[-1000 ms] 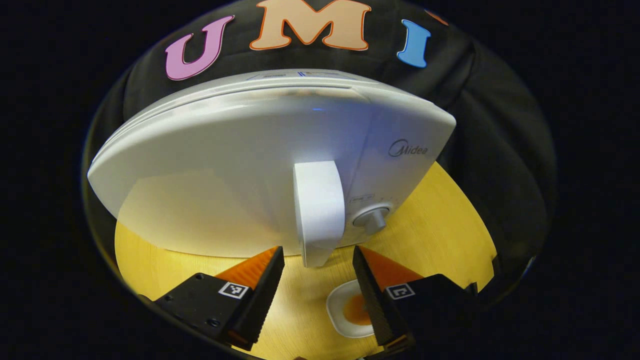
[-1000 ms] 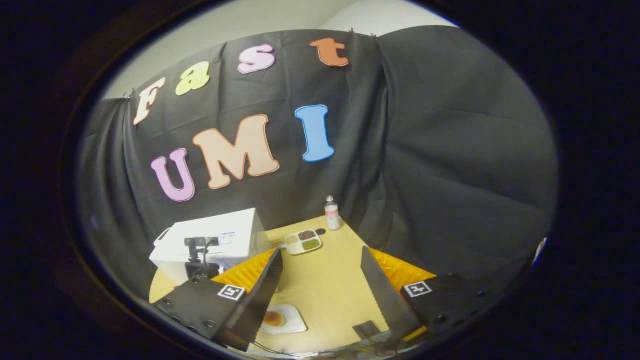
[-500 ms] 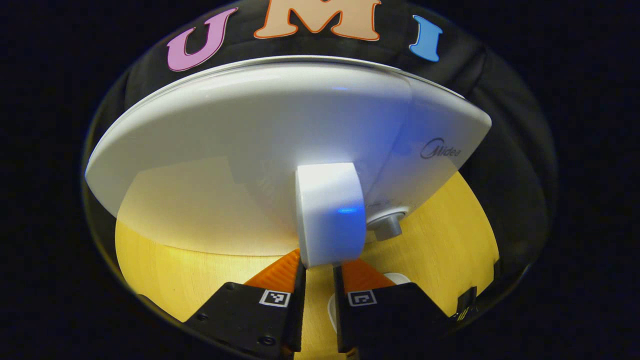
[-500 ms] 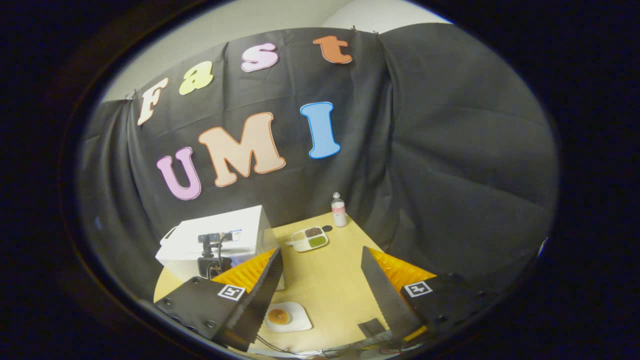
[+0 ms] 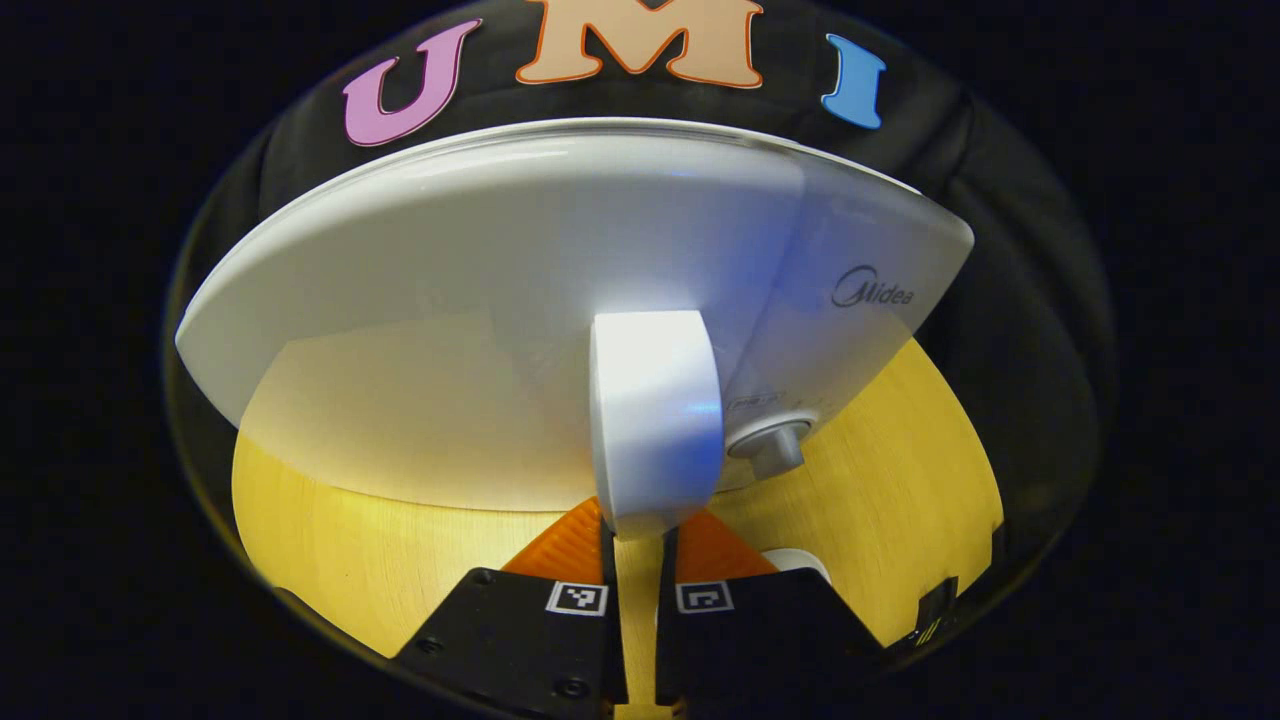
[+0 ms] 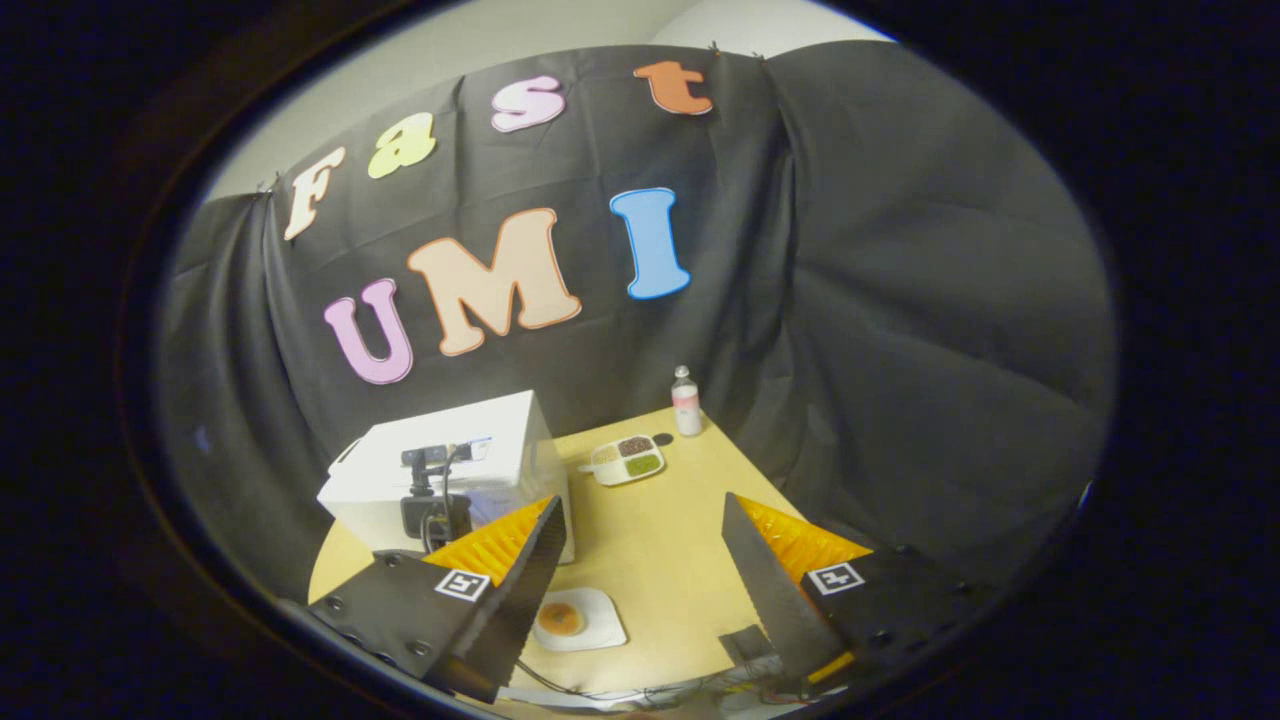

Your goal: Open the microwave oven with the left hand, put the food in, and close the microwave oven.

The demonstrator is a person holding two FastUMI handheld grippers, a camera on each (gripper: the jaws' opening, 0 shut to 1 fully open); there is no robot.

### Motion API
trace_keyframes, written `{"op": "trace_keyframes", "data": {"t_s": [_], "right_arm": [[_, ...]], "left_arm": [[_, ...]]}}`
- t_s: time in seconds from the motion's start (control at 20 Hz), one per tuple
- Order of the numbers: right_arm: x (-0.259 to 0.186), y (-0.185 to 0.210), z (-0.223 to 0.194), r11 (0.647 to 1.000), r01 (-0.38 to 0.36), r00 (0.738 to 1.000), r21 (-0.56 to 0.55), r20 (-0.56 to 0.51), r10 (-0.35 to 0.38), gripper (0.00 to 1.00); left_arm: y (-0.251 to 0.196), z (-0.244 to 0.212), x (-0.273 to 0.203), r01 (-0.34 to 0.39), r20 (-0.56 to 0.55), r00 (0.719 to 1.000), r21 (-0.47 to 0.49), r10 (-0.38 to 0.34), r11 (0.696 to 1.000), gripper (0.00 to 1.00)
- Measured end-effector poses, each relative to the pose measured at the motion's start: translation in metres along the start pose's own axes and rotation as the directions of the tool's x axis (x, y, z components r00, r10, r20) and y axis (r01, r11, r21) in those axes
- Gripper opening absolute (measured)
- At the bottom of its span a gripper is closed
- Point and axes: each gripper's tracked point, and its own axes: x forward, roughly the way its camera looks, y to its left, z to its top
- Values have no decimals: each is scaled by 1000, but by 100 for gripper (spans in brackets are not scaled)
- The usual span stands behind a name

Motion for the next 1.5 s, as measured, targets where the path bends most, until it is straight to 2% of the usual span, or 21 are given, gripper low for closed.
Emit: {"op": "trace_keyframes", "data": {"t_s": [0.45,0.5,0.6,0.75,0.9,1.05,1.15,1.5], "right_arm": [[0,13,-28,997,-76,994,-30,-80,73,92],[1,17,-28,995,-90,993,-37,-84,86,99],[6,25,-27,991,-124,989,-48,-88,119,99],[14,43,-32,978,-204,973,-50,-119,197,99],[17,51,-40,959,-256,961,-117,-139,240,99],[13,59,-55,946,-292,948,-142,-172,267,99],[8,64,-67,938,-315,939,-146,-192,285,99],[3,75,-107,928,-338,918,-156,-273,288,99]], "left_arm": [[2,-2,-5,-72,60,995,-76,77,994,7],[2,-15,-13,-91,36,995,-93,95,991,7],[5,-30,-30,-97,74,992,-79,103,992,6],[10,-58,-57,-86,65,994,-106,93,991,6],[17,-74,-74,-107,74,991,-70,112,992,7],[25,-90,-87,-122,65,990,-89,128,989,14],[31,-99,-97,-128,63,989,-93,134,987,14],[58,-126,-129,-150,57,985,-174,162,973,25]]}}
